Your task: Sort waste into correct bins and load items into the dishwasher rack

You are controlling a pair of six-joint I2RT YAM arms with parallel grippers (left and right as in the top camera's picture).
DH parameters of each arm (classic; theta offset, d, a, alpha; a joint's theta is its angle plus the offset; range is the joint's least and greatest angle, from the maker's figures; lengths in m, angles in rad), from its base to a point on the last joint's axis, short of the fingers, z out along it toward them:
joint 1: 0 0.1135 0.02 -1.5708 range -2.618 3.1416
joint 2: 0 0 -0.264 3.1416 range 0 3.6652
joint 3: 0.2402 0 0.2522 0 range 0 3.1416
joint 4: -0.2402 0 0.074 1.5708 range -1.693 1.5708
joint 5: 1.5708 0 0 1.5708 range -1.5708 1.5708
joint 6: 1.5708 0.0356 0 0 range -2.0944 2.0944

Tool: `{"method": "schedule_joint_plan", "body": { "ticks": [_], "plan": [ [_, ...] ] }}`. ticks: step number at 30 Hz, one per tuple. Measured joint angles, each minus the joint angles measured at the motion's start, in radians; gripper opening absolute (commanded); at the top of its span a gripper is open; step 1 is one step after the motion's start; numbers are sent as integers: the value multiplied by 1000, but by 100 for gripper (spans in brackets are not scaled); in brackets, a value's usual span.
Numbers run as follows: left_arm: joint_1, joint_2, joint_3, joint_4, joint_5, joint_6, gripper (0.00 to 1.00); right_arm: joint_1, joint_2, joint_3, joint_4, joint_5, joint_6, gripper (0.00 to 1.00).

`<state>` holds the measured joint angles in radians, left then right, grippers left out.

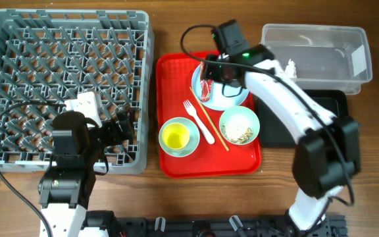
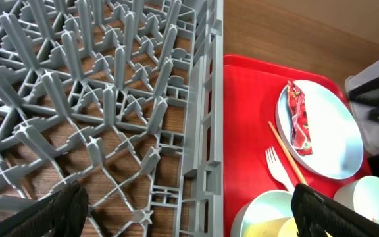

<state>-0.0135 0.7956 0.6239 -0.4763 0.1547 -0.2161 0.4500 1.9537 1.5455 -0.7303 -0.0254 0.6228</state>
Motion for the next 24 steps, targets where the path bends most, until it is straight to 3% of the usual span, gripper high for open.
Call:
{"method": "schedule_joint_plan", "body": {
  "ticks": [7,17,21,24],
  "plan": [
    [0,0,0,0,0,0,100,9,136,0,21,0,10,61],
    [0,0,0,0,0,0,100,19,169,0,44,0,20,61],
    [0,0,0,0,0,0,100,22,170,0,44,0,23,54],
    [0,0,0,0,0,0,100,23,171,0,43,0,28,41]
  ]
}}
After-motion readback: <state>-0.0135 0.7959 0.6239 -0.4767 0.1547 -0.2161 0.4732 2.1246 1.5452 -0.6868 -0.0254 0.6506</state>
